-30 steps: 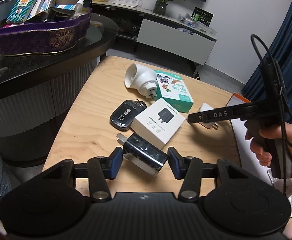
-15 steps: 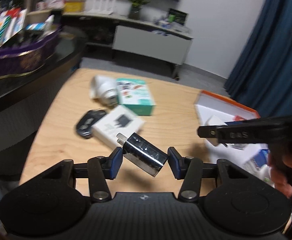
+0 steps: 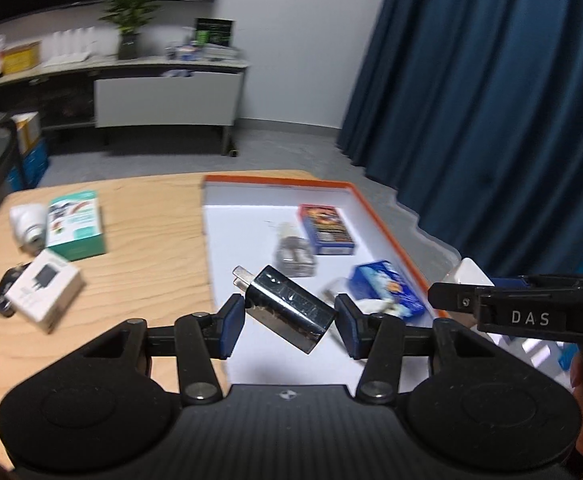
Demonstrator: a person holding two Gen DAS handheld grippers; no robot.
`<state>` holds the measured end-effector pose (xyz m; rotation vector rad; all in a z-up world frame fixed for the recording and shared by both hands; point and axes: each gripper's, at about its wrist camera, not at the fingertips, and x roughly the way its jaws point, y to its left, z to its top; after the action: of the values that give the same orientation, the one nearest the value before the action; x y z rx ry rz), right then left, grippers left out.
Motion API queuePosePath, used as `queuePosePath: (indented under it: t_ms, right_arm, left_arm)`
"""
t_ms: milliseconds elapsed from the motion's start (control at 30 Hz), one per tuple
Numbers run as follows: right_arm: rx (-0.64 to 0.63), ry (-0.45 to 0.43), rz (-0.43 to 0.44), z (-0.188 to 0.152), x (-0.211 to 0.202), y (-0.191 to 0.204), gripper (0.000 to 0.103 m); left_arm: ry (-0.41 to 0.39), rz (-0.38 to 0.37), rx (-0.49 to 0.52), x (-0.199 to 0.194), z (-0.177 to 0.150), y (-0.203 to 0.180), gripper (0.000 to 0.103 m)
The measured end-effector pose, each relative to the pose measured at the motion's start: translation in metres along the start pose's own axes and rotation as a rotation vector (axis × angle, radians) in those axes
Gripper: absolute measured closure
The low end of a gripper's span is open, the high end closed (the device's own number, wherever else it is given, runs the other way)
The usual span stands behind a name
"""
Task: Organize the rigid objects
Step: 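Carry the black adapter and white charger over the white box, then lower the black adapter with the left gripper while the right gripper lowers the white charger, then open both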
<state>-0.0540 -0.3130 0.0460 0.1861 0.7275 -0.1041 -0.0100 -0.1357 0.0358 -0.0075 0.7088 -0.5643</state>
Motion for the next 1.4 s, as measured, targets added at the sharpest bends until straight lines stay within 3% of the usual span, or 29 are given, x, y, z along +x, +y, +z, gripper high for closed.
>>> queuePosePath:
  t_ms: [300, 667, 1400]
  right_arm:
    - [0.067, 0.019, 0.018, -0.021, 0.000, -0.021, 0.041]
    - [0.051, 0.008, 0.016, -0.021, -0.001, -0.018, 0.041]
    - [0.034, 0.018, 0.018, -0.020, 0.003, -0.014, 0.041]
  left_arm:
    - [0.028, 0.005, 0.068, 0.009, -0.004, -0.022, 0.053]
    - [0.036, 0.068, 0.038, 0.007, -0.008, -0.021, 0.053]
    - [0.035, 0.101, 0.033, 0.006, -0.010, -0.031, 0.053]
